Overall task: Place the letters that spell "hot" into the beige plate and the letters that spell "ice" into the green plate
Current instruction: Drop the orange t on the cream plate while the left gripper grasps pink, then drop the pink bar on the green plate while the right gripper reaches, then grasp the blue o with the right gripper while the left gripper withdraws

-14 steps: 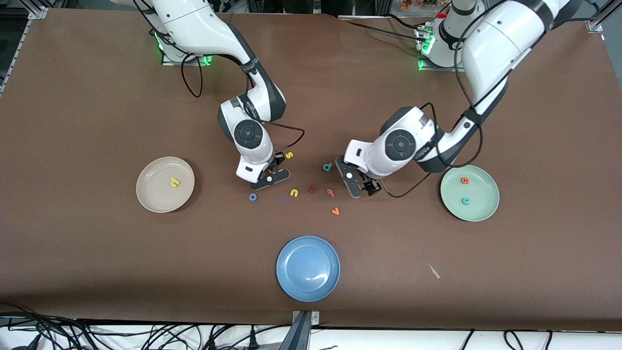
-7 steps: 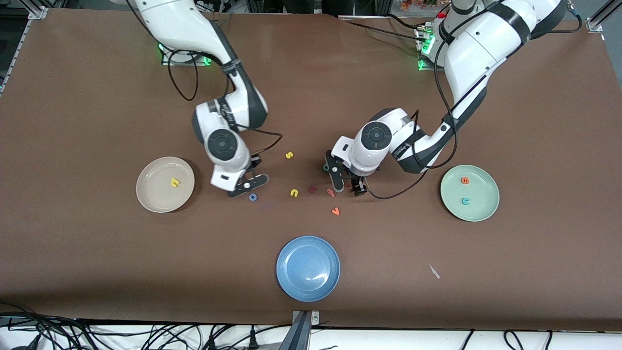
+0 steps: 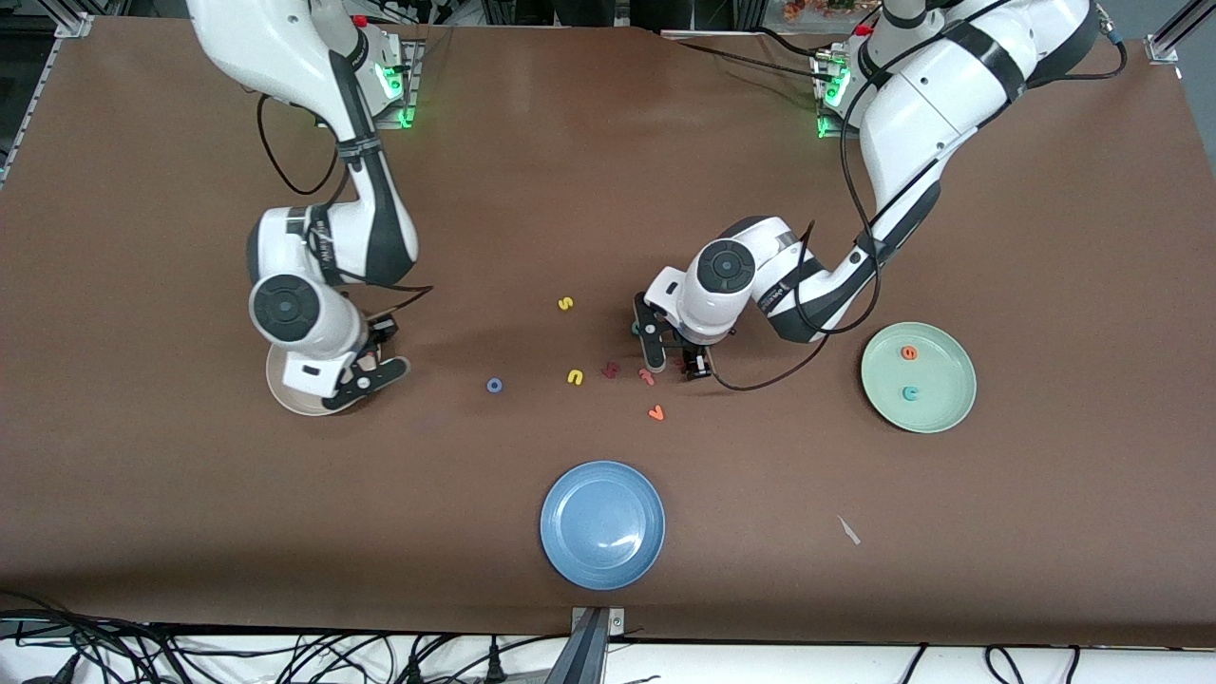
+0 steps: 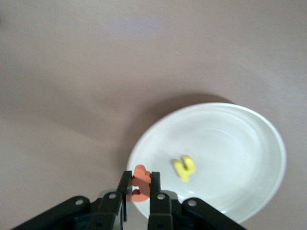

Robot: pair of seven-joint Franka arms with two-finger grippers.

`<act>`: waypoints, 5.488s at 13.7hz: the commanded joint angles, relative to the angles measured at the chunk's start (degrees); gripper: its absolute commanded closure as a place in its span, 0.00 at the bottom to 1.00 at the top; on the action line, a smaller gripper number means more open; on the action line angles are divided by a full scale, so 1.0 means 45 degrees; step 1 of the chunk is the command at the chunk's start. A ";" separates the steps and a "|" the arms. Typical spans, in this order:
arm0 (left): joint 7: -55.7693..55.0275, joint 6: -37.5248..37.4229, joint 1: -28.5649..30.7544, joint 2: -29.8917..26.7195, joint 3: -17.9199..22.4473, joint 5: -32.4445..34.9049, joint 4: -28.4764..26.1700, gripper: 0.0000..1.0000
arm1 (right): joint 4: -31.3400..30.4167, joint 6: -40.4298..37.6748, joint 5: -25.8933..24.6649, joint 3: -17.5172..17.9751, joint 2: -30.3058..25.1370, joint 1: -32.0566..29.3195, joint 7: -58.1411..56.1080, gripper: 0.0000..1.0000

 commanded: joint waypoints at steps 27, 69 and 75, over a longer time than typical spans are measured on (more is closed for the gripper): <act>0.0117 -0.4746 0.2827 -0.1644 -0.1200 0.0129 0.0499 1.00 | 0.1487 0.3484 0.2300 0.2879 0.1637 0.0371 0.4675 0.00; 0.3503 -0.6406 0.8652 -0.1530 -0.3055 -0.1726 0.2292 0.55 | 0.2445 0.4226 0.2358 0.3095 0.3142 0.0351 0.3640 0.53; -0.1045 -0.8694 0.8730 -0.2719 -0.3055 -0.1804 0.3408 0.53 | 0.2386 0.4207 0.2378 0.3095 0.3142 0.0332 0.3660 0.61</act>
